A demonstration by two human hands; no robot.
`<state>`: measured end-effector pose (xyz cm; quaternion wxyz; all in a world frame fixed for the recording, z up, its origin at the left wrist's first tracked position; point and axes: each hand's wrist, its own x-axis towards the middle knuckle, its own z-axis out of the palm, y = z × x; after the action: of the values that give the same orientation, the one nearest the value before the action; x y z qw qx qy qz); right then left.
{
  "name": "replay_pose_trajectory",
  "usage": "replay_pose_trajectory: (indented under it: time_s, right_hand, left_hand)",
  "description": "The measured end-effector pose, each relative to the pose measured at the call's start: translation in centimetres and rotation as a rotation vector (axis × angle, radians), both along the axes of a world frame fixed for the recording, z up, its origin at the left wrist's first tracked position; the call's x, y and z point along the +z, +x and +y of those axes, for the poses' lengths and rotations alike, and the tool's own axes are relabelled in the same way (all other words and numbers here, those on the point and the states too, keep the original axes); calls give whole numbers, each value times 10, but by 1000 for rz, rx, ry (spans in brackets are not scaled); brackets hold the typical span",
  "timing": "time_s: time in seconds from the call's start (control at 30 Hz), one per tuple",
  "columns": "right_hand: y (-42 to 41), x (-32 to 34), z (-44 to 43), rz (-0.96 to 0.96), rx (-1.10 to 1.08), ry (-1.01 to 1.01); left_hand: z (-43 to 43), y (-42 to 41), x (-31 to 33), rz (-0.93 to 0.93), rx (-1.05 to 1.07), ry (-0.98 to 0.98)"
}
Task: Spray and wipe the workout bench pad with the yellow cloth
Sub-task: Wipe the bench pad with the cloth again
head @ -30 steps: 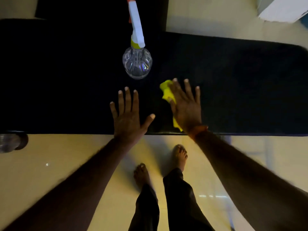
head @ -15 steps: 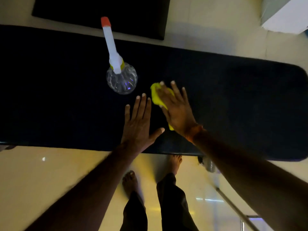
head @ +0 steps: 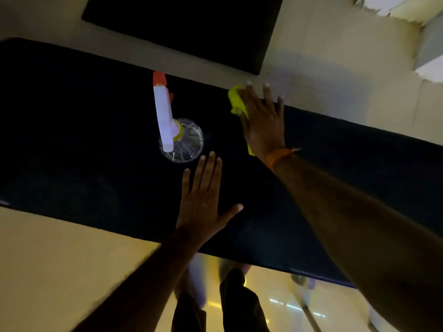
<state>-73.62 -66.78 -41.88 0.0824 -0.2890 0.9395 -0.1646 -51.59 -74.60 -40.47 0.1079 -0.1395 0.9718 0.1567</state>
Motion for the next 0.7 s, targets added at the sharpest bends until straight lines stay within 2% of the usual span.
replay_pose_trajectory:
  time_s: [0.03, 0.07, 0.17, 0.2, 0.23, 0.33, 0.37, 0.47, 0.5, 0.53, 0.63, 0.67, 0.7]
  right_hand:
    - [4, 2, -8, -26, -39, -19]
    - [12, 2, -14, -12, 30, -38]
    - [16, 0, -5, 83, 525, 10]
    - [-3, 0, -4, 98, 568, 37]
    - [-21, 0, -6, 104, 510, 52]
    - [-32, 7, -18, -27, 115, 28]
    - [-18, 8, -20, -37, 123, -9]
    - [19, 5, -4, 37, 515, -35]
    - [11, 3, 3, 55, 561, -36]
    - [1, 1, 7, 64, 502, -47]
    - [3, 1, 13, -22, 75, -58]
    - [17, 1, 16, -32, 27, -73]
    - [33, 1, 23, -35, 69, -84]
  left_hand:
    - [-1, 0, 0, -4, 3, 1]
    - [-1, -1, 0, -4, 9, 0]
    - [1, -1, 0, 8, 30, 9]
    - [1, -1, 0, 8, 37, 13]
    - [1, -1, 0, 8, 44, 19]
    - [1, -3, 0, -2, 53, 24]
    - [1, -3, 0, -5, 55, 23]
    - [2, -4, 3, -19, 55, 23]
    - [1, -3, 4, -25, 51, 22]
    - [0, -3, 4, -28, 48, 18]
    - [-1, -3, 4, -41, 28, 10]
    - [-1, -3, 4, -40, 27, 9]
    - [-1, -2, 5, -38, 25, 6]
